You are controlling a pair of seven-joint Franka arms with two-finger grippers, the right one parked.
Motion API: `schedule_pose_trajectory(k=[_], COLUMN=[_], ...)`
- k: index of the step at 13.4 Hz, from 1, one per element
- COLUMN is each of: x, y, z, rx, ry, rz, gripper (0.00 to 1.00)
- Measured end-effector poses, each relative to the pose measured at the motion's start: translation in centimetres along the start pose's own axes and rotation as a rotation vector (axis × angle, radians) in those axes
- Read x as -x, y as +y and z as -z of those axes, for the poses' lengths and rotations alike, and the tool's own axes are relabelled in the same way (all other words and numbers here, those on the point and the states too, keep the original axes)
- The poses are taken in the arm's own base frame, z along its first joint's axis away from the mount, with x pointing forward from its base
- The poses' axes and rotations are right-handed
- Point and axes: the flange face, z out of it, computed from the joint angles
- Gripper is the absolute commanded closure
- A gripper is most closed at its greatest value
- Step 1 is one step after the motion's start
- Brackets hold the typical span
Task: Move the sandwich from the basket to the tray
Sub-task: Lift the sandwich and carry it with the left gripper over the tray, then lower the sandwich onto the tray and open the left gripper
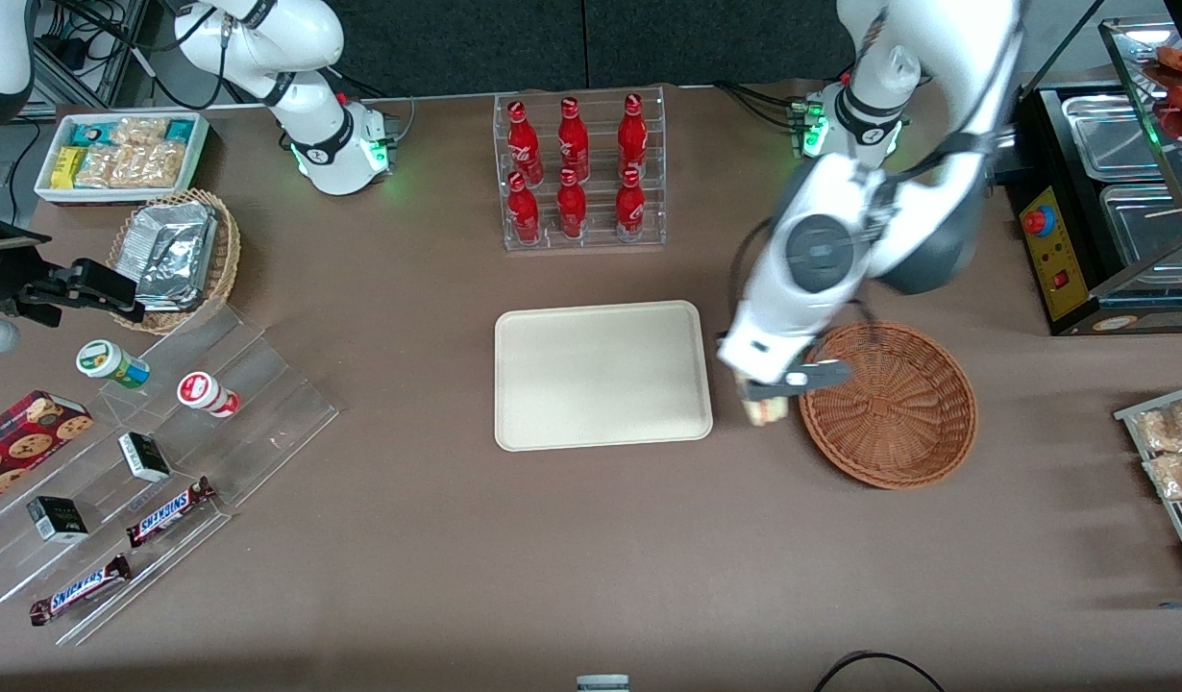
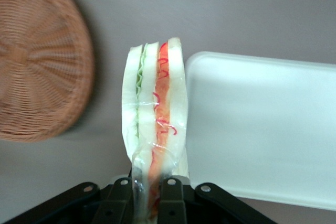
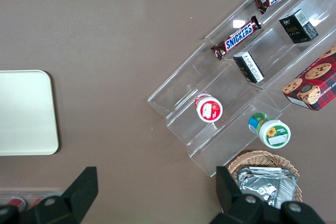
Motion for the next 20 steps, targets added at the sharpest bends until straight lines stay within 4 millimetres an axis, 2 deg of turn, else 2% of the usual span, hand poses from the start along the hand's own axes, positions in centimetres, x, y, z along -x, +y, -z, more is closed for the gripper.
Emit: schedule_pose_trajectory(k=[2,5,8,11,20], x=[1.7,5.3,9.0,10.3,8.1], y=[4.8,11.4,16.4,18.6,20.0], z=[-2.5,-5.9,-8.9,-10.7,-13.6], rx=[-0.013,-0.012,-0.018,-0.015,-0.014], ry=[-0.005,0.011,0.018,0.025,0.064], rz=[-0.060,-0.125,-0.172,-0.196,-0.166], gripper=[1.00,1.00,1.00,1.00,1.00])
